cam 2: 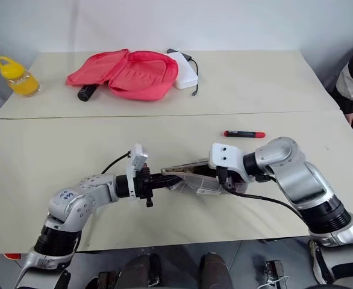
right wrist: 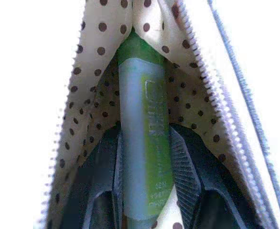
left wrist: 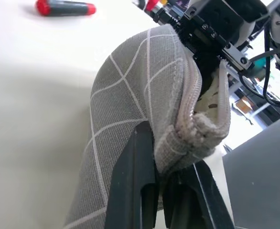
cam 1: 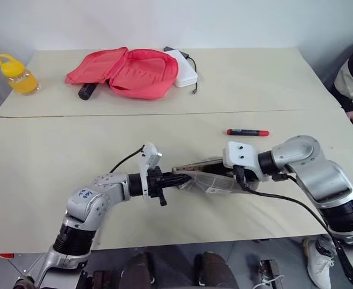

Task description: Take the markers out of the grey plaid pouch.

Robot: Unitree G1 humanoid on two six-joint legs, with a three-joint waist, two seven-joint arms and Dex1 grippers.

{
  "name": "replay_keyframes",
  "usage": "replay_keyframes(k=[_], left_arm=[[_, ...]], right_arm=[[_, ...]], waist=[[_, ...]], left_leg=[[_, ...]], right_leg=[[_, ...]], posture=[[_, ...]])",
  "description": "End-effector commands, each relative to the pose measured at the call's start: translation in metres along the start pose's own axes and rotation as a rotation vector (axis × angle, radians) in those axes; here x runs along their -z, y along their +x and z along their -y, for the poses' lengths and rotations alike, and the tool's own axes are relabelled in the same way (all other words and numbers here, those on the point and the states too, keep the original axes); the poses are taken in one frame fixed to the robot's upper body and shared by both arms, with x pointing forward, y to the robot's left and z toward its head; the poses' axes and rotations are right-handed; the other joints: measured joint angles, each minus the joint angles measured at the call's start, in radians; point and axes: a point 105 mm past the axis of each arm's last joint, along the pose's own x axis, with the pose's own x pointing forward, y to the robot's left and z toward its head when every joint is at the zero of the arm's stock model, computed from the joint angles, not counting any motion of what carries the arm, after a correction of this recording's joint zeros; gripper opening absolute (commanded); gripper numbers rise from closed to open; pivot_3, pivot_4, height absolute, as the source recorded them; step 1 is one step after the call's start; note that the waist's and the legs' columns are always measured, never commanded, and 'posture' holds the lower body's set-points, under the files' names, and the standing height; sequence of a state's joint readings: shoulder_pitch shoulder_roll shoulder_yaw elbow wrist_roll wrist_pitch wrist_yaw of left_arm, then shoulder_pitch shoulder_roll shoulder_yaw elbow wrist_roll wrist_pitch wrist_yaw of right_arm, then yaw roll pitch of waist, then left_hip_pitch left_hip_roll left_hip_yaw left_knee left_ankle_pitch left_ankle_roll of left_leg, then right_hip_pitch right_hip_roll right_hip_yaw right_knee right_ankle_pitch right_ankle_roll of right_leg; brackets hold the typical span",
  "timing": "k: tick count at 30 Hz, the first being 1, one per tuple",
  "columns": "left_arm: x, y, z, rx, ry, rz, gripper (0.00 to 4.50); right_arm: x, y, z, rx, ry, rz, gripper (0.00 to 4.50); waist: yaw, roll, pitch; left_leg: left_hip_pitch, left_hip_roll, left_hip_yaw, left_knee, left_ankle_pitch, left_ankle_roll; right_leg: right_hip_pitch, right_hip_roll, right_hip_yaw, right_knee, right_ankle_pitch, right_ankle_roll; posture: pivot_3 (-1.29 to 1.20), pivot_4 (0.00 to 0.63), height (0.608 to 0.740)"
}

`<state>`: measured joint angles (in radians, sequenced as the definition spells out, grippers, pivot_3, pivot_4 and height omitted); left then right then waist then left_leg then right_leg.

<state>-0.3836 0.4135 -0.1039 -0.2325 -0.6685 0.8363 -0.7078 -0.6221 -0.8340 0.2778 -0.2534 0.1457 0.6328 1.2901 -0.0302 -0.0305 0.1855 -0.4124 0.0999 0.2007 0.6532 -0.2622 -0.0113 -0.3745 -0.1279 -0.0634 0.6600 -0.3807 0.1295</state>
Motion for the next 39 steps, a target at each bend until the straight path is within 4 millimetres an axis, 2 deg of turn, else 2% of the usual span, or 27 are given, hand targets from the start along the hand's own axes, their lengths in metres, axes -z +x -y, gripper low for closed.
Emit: replay_keyframes(k=[1,4,6,9,16,19,24,29,32,39], left_arm=[[0.001,-0.015,-0.02,-0.112,-0.009,-0.001,0.0],[-0.004,-0.012,-0.015,-0.078,-0.022,0.018,0.0],[-0.011,-0.008,-0.011,-0.058,-0.037,0.052,0.0],[-0.014,-0.007,-0.009,-0.056,-0.041,0.063,0.0],[-0.006,-0.009,0.001,-0.025,-0.023,0.017,0.0],[-0.01,-0.007,0.003,-0.027,-0.025,0.034,0.0],[-0.013,0.003,0.007,-0.027,-0.011,0.031,0.0],[-0.014,0.008,0.008,-0.036,-0.007,0.047,0.0],[-0.017,0.008,0.007,-0.046,-0.007,0.052,0.0],[-0.018,0.006,0.002,-0.065,0.004,0.042,0.0]], right_arm=[[-0.019,-0.021,0.004,0.052,-0.031,0.069,0.94],[-0.023,-0.008,0.018,0.132,-0.087,0.068,0.03],[-0.026,0.003,0.021,0.154,-0.132,0.071,0.03],[-0.028,0.009,0.02,0.144,-0.137,0.078,0.03],[-0.027,0.005,0.027,0.173,-0.17,0.067,0.03],[-0.036,-0.001,0.031,0.171,-0.143,0.114,0.59],[-0.053,-0.011,0.022,0.117,-0.177,0.156,2.33],[-0.068,-0.017,0.02,0.099,-0.168,0.235,2.33],[-0.057,-0.022,0.02,0.107,-0.209,0.148,2.33],[-0.04,-0.05,0.033,0.142,-0.262,0.0,2.33]], waist=[[0.0,0.0,0.0],[0.0,0.0,0.0],[0.0,0.0,0.0],[0.002,0.0,0.0],[0.001,0.0,0.0],[0.001,0.0,0.0],[0.003,0.0,0.0],[0.003,0.0,0.0],[0.003,0.0,0.0],[0.003,0.0,0.0]], left_leg=[[0.0,0.0,0.0,0.0,0.0,0.0],[0.0,0.0,0.0,0.0,0.0,0.0],[0.0,0.0,0.001,0.001,0.0,0.0],[0.0,0.0,0.001,0.001,0.0,0.0],[0.0,0.0,0.001,0.001,0.0,0.0],[0.0,0.0,0.001,0.001,0.0,0.0],[-0.001,0.0,0.0,0.0,0.0,0.0],[-0.001,0.0,0.0,0.0,0.0,0.0],[-0.001,0.0,0.0,0.0,0.0,0.0],[-0.001,0.0,0.0,0.0,0.0,0.0]], right_leg=[[0.0,0.0,0.0,0.0,0.0,0.0],[0.0,0.0,0.0,0.0,0.0,0.0],[0.0,0.0,0.0,0.0,0.0,0.0],[0.0,0.0,0.0,0.0,0.0,0.0],[0.0,0.0,0.0,0.0,0.0,0.0],[0.0,0.0,0.0,0.0,0.0,0.0],[0.0,0.0,0.0,0.0,0.0,0.0],[-0.001,0.0,0.0,0.0,0.0,0.0],[-0.001,0.0,0.0,0.0,0.0,0.0],[-0.001,0.0,0.0,-0.001,0.0,0.0]], posture=[[0.0,0.15,0.74],[0.0,0.15,0.74],[0.0,0.15,0.74],[0.0,0.15,0.74],[0.0,0.15,0.74],[0.0,0.15,0.74],[0.0,0.15,0.74],[0.0,0.15,0.74],[0.0,0.15,0.74],[0.0,0.15,0.74]])
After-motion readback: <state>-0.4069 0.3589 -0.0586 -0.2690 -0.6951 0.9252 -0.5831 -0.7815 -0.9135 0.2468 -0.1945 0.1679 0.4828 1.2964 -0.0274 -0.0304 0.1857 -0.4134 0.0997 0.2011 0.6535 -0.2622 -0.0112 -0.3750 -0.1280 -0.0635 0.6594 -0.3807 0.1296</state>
